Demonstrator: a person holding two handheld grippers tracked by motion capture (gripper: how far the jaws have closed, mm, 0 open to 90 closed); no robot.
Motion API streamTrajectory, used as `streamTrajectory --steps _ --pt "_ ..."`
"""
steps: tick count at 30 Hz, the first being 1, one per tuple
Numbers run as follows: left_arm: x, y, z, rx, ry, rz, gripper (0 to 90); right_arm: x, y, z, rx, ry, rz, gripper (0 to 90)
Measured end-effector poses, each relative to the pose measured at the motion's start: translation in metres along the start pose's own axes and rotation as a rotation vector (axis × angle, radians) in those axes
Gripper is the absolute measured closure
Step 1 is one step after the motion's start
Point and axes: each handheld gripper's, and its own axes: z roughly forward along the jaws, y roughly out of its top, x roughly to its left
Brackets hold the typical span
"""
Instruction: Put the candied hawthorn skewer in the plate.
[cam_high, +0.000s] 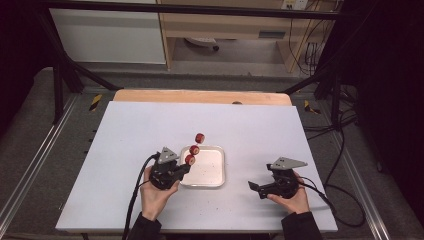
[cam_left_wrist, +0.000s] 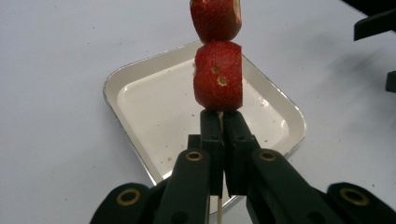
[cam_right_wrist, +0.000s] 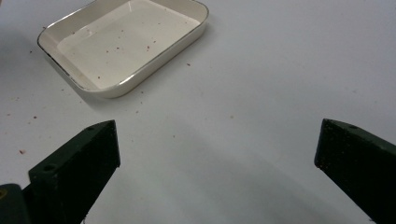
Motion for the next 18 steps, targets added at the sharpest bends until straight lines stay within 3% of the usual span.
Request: streamTrajectory --steps 7,18 --pt "-0.001 0.014 0.025 0.152 0.029 0.04 87.8 -0.005 -0.013 -0.005 0.012 -0.005 0.009 1.6" --pt "-0.008 0.016 0.057 0.325 0.102 0.062 87.8 -0.007 -0.018 -0.01 0.005 -0.006 0.022 1.9"
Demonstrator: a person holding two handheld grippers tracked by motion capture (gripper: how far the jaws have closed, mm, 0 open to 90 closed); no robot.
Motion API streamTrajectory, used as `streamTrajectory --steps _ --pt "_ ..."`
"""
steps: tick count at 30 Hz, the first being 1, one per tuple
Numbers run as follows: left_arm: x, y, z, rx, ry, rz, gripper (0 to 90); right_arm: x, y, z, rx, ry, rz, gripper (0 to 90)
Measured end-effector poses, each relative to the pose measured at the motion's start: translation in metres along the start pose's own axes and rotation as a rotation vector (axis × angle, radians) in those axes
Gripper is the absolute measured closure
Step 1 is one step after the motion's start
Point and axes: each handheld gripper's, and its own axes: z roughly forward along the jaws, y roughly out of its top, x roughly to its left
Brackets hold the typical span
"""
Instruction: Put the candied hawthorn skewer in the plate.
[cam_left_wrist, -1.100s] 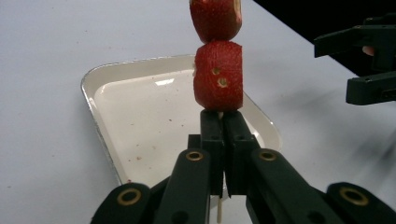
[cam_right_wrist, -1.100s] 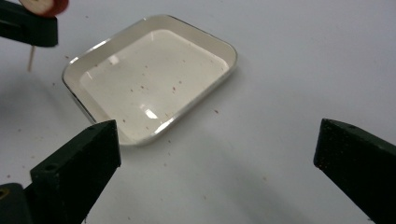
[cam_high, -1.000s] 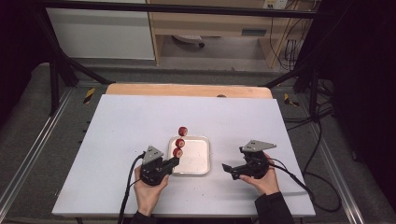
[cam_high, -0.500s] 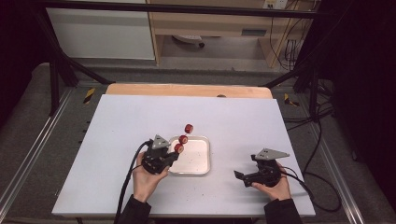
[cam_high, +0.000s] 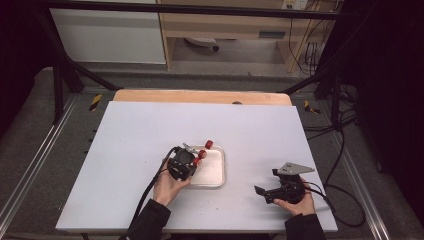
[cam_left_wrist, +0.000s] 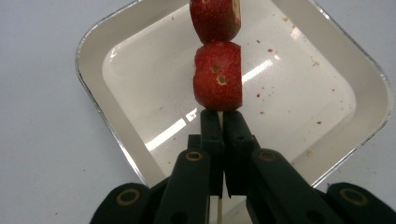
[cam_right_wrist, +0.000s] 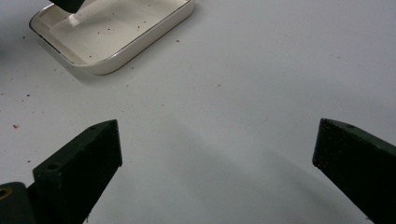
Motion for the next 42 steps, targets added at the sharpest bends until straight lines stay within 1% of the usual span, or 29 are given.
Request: streamTrajectory --steps 5,7,12,14,18,20,23,25,28,31,33,35,37,39,41,42 --pt "-0.002 0.001 0.005 0.033 0.013 0.007 87.8 0.0 0.001 -0.001 -0.004 0.005 0.011 2.1" --pt "-0.003 0.001 0.007 0.053 0.017 0.008 87.8 -0.001 0.0 -0.001 0.001 0.003 0.012 2.1" --pt "-0.004 0.0 0.006 0.072 0.024 0.011 87.7 -0.001 0.0 0.0 0.005 0.001 0.015 2.2" --pt "-0.004 0.001 0.006 0.075 0.021 0.014 87.3 -0.001 0.0 0.0 0.004 0.003 0.017 2.2" --pt "-0.004 0.0 0.006 0.068 0.033 0.024 85.0 0.0 0.0 0.0 0.006 -0.001 0.017 2.3" --pt "-0.003 -0.002 0.004 0.061 0.024 0.028 83.2 0.0 0.0 0.0 0.004 -0.001 0.019 2.3" --pt "-0.001 -0.004 -0.004 0.025 0.003 0.06 75.2 0.0 0.001 -0.001 -0.002 0.0 0.025 2.3" --pt "0.003 -0.006 -0.012 -0.007 -0.028 0.077 67.4 0.0 0.001 -0.001 -0.003 -0.002 0.029 2.3" --pt "0.01 -0.011 -0.025 -0.049 -0.072 0.095 53.1 -0.001 0.001 -0.002 -0.007 -0.001 0.026 2.2" --pt "0.02 -0.02 -0.038 -0.093 -0.126 0.106 37.1 -0.001 0.001 -0.003 -0.009 -0.001 0.028 2.0" --pt "0.028 -0.029 -0.046 -0.126 -0.144 0.117 30.1 -0.001 0.001 -0.004 -0.01 -0.001 0.028 1.8" --pt "0.035 -0.04 -0.053 -0.158 -0.137 0.117 23.9 -0.001 0.002 -0.004 -0.008 -0.002 0.028 1.6" --pt "0.044 -0.051 -0.058 -0.175 -0.13 0.115 17.4 -0.001 0.002 -0.004 -0.009 -0.004 0.035 1.6" --pt "0.052 -0.062 -0.061 -0.192 -0.114 0.113 14.5 -0.001 0.002 -0.005 -0.011 -0.002 0.036 1.5" --pt "0.059 -0.073 -0.063 -0.21 -0.089 0.105 13.3 -0.001 0.002 -0.004 -0.007 -0.001 0.036 1.4" --pt "0.063 -0.078 -0.063 -0.217 -0.077 0.095 13.0 -0.001 0.002 -0.004 -0.007 0.0 0.031 1.2"
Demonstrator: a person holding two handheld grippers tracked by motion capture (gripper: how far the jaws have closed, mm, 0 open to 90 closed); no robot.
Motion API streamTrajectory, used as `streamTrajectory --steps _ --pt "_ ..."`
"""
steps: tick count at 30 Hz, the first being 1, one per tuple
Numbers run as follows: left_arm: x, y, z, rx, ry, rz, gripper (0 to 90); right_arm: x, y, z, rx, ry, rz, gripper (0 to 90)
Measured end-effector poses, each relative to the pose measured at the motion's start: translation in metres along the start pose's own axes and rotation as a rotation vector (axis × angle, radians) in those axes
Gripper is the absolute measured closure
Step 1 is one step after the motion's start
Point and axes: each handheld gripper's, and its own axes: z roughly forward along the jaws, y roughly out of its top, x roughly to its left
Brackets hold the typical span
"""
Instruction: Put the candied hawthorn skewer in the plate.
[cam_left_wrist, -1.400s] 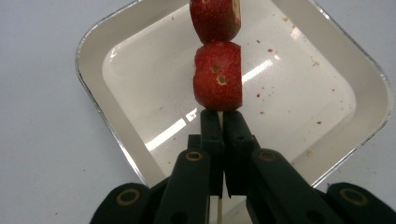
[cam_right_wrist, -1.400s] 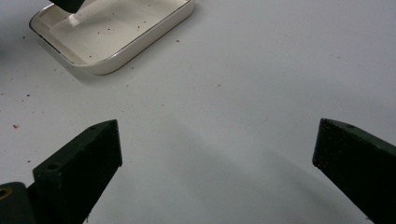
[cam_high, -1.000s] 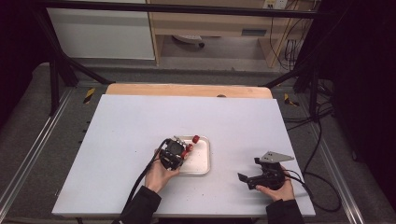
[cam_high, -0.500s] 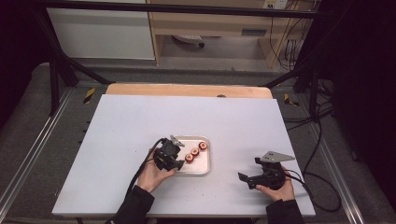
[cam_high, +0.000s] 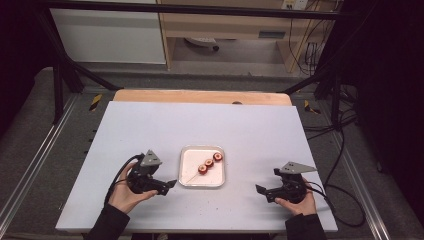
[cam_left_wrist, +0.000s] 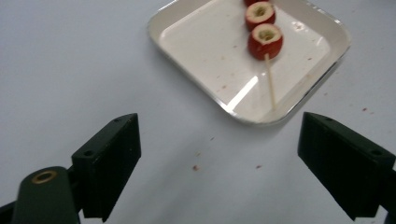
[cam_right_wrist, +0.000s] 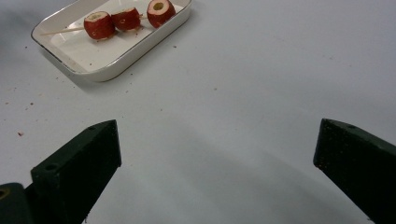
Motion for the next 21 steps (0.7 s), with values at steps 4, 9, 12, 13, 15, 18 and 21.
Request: streamTrajectory --steps 4,9,12,13,15,18,21 --pt "0.01 -0.024 -0.008 -0.029 0.017 -0.016 10.7 0.0 -0.001 0.0 0.011 0.002 -0.007 0.9" --pt "0.023 -0.05 -0.017 -0.063 0.043 -0.065 10.3 0.001 -0.001 0.001 0.017 0.004 -0.005 0.9" --pt "0.03 -0.06 -0.02 -0.078 0.042 -0.088 10.0 0.001 -0.002 0.002 0.022 0.006 -0.008 0.8" --pt "0.031 -0.062 -0.02 -0.078 0.044 -0.09 10.0 0.001 -0.002 0.002 0.025 0.008 -0.009 0.8" --pt "0.033 -0.066 -0.02 -0.08 0.048 -0.095 9.9 0.001 -0.002 0.002 0.025 0.009 -0.009 0.8" --pt "0.033 -0.067 -0.019 -0.072 0.053 -0.094 9.9 0.001 -0.002 0.002 0.026 0.011 -0.008 0.9" --pt "0.032 -0.067 -0.018 -0.068 0.047 -0.089 9.9 0.001 -0.002 0.002 0.027 0.012 -0.01 0.9"
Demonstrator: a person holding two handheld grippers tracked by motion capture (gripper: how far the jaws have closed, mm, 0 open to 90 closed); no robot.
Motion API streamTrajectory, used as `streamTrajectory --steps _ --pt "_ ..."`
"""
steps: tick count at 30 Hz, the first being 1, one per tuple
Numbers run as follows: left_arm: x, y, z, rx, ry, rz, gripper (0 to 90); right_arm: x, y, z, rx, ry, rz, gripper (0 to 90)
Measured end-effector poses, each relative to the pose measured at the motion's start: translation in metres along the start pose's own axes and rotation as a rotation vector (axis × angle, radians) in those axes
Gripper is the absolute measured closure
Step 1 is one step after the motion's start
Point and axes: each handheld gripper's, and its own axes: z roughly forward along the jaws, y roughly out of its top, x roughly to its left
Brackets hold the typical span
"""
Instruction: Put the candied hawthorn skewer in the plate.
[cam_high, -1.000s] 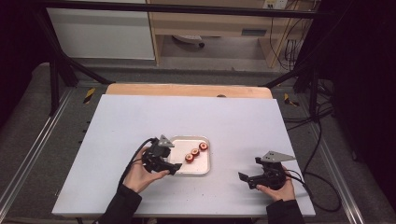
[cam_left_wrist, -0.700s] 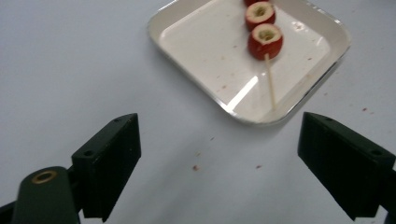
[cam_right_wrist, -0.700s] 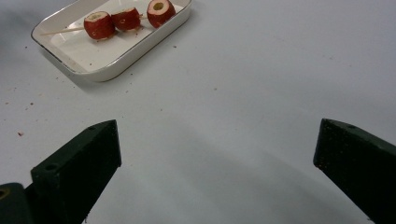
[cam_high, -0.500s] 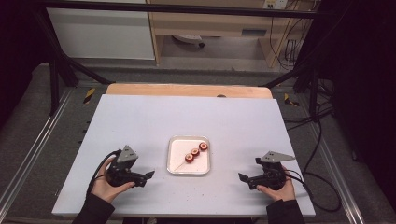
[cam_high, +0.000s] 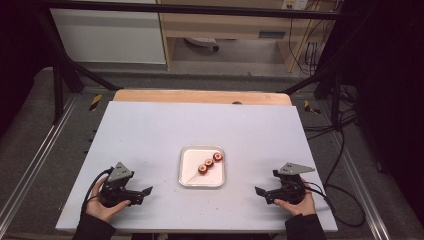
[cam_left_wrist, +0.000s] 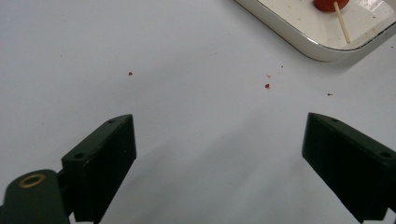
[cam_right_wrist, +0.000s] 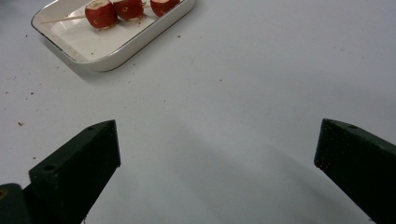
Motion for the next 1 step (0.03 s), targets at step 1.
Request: streamTrajectory --steps 1 --pt "-0.0002 0.0 0.0002 -0.001 -0.001 0.0 9.9 -0.0001 0.0001 -0.0001 -0.001 0.0 -0.001 0.9"
